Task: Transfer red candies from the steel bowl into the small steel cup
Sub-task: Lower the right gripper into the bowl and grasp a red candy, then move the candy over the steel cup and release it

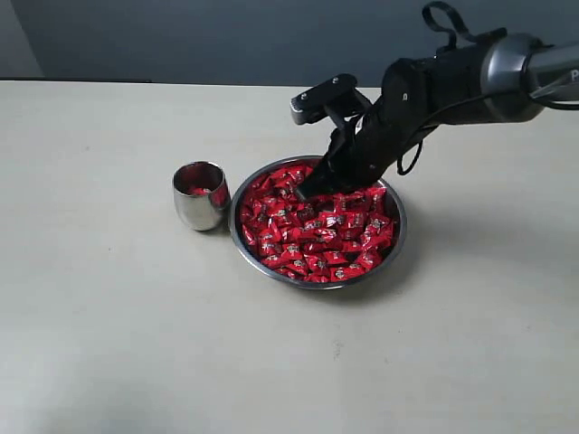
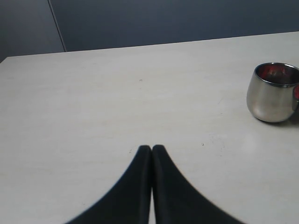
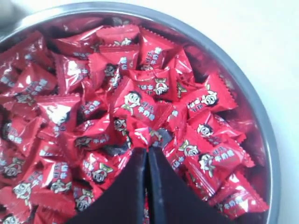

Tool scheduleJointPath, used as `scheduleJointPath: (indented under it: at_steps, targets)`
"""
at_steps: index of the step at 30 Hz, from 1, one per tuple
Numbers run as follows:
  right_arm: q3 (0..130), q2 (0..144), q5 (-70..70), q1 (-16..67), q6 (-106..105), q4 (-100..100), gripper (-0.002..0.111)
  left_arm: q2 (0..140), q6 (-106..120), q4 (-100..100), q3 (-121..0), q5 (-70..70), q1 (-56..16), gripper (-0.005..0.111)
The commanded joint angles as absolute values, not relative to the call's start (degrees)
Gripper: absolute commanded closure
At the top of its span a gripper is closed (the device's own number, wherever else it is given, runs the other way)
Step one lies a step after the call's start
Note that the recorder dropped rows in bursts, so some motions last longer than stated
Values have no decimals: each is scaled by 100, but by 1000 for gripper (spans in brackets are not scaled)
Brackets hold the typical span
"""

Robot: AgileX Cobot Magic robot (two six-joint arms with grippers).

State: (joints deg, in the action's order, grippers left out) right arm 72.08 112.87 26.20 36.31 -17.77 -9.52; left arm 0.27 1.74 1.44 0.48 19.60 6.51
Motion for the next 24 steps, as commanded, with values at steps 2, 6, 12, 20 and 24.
scheduleJointPath:
  at_steps: [2, 6, 12, 20, 24]
  targets:
    - [7241, 10995, 2886, 3605, -1780, -907, 108, 0, 168, 155, 0, 1931, 620, 106]
    - [7241, 10840, 2957, 3605, -1780, -921, 108, 0, 168, 155, 0, 1931, 620, 106]
    - [7241, 10699, 2945, 3616, -1780, -1240, 108, 0, 168, 155, 0, 1931, 620, 106]
    - [7241, 10699, 2386, 4022, -1839, -1513, 108, 0, 168, 155, 0, 1931, 620, 106]
    - [7241, 10699, 1921, 4411, -1839, -1570, 108, 0, 168, 155, 0, 1931, 620, 106]
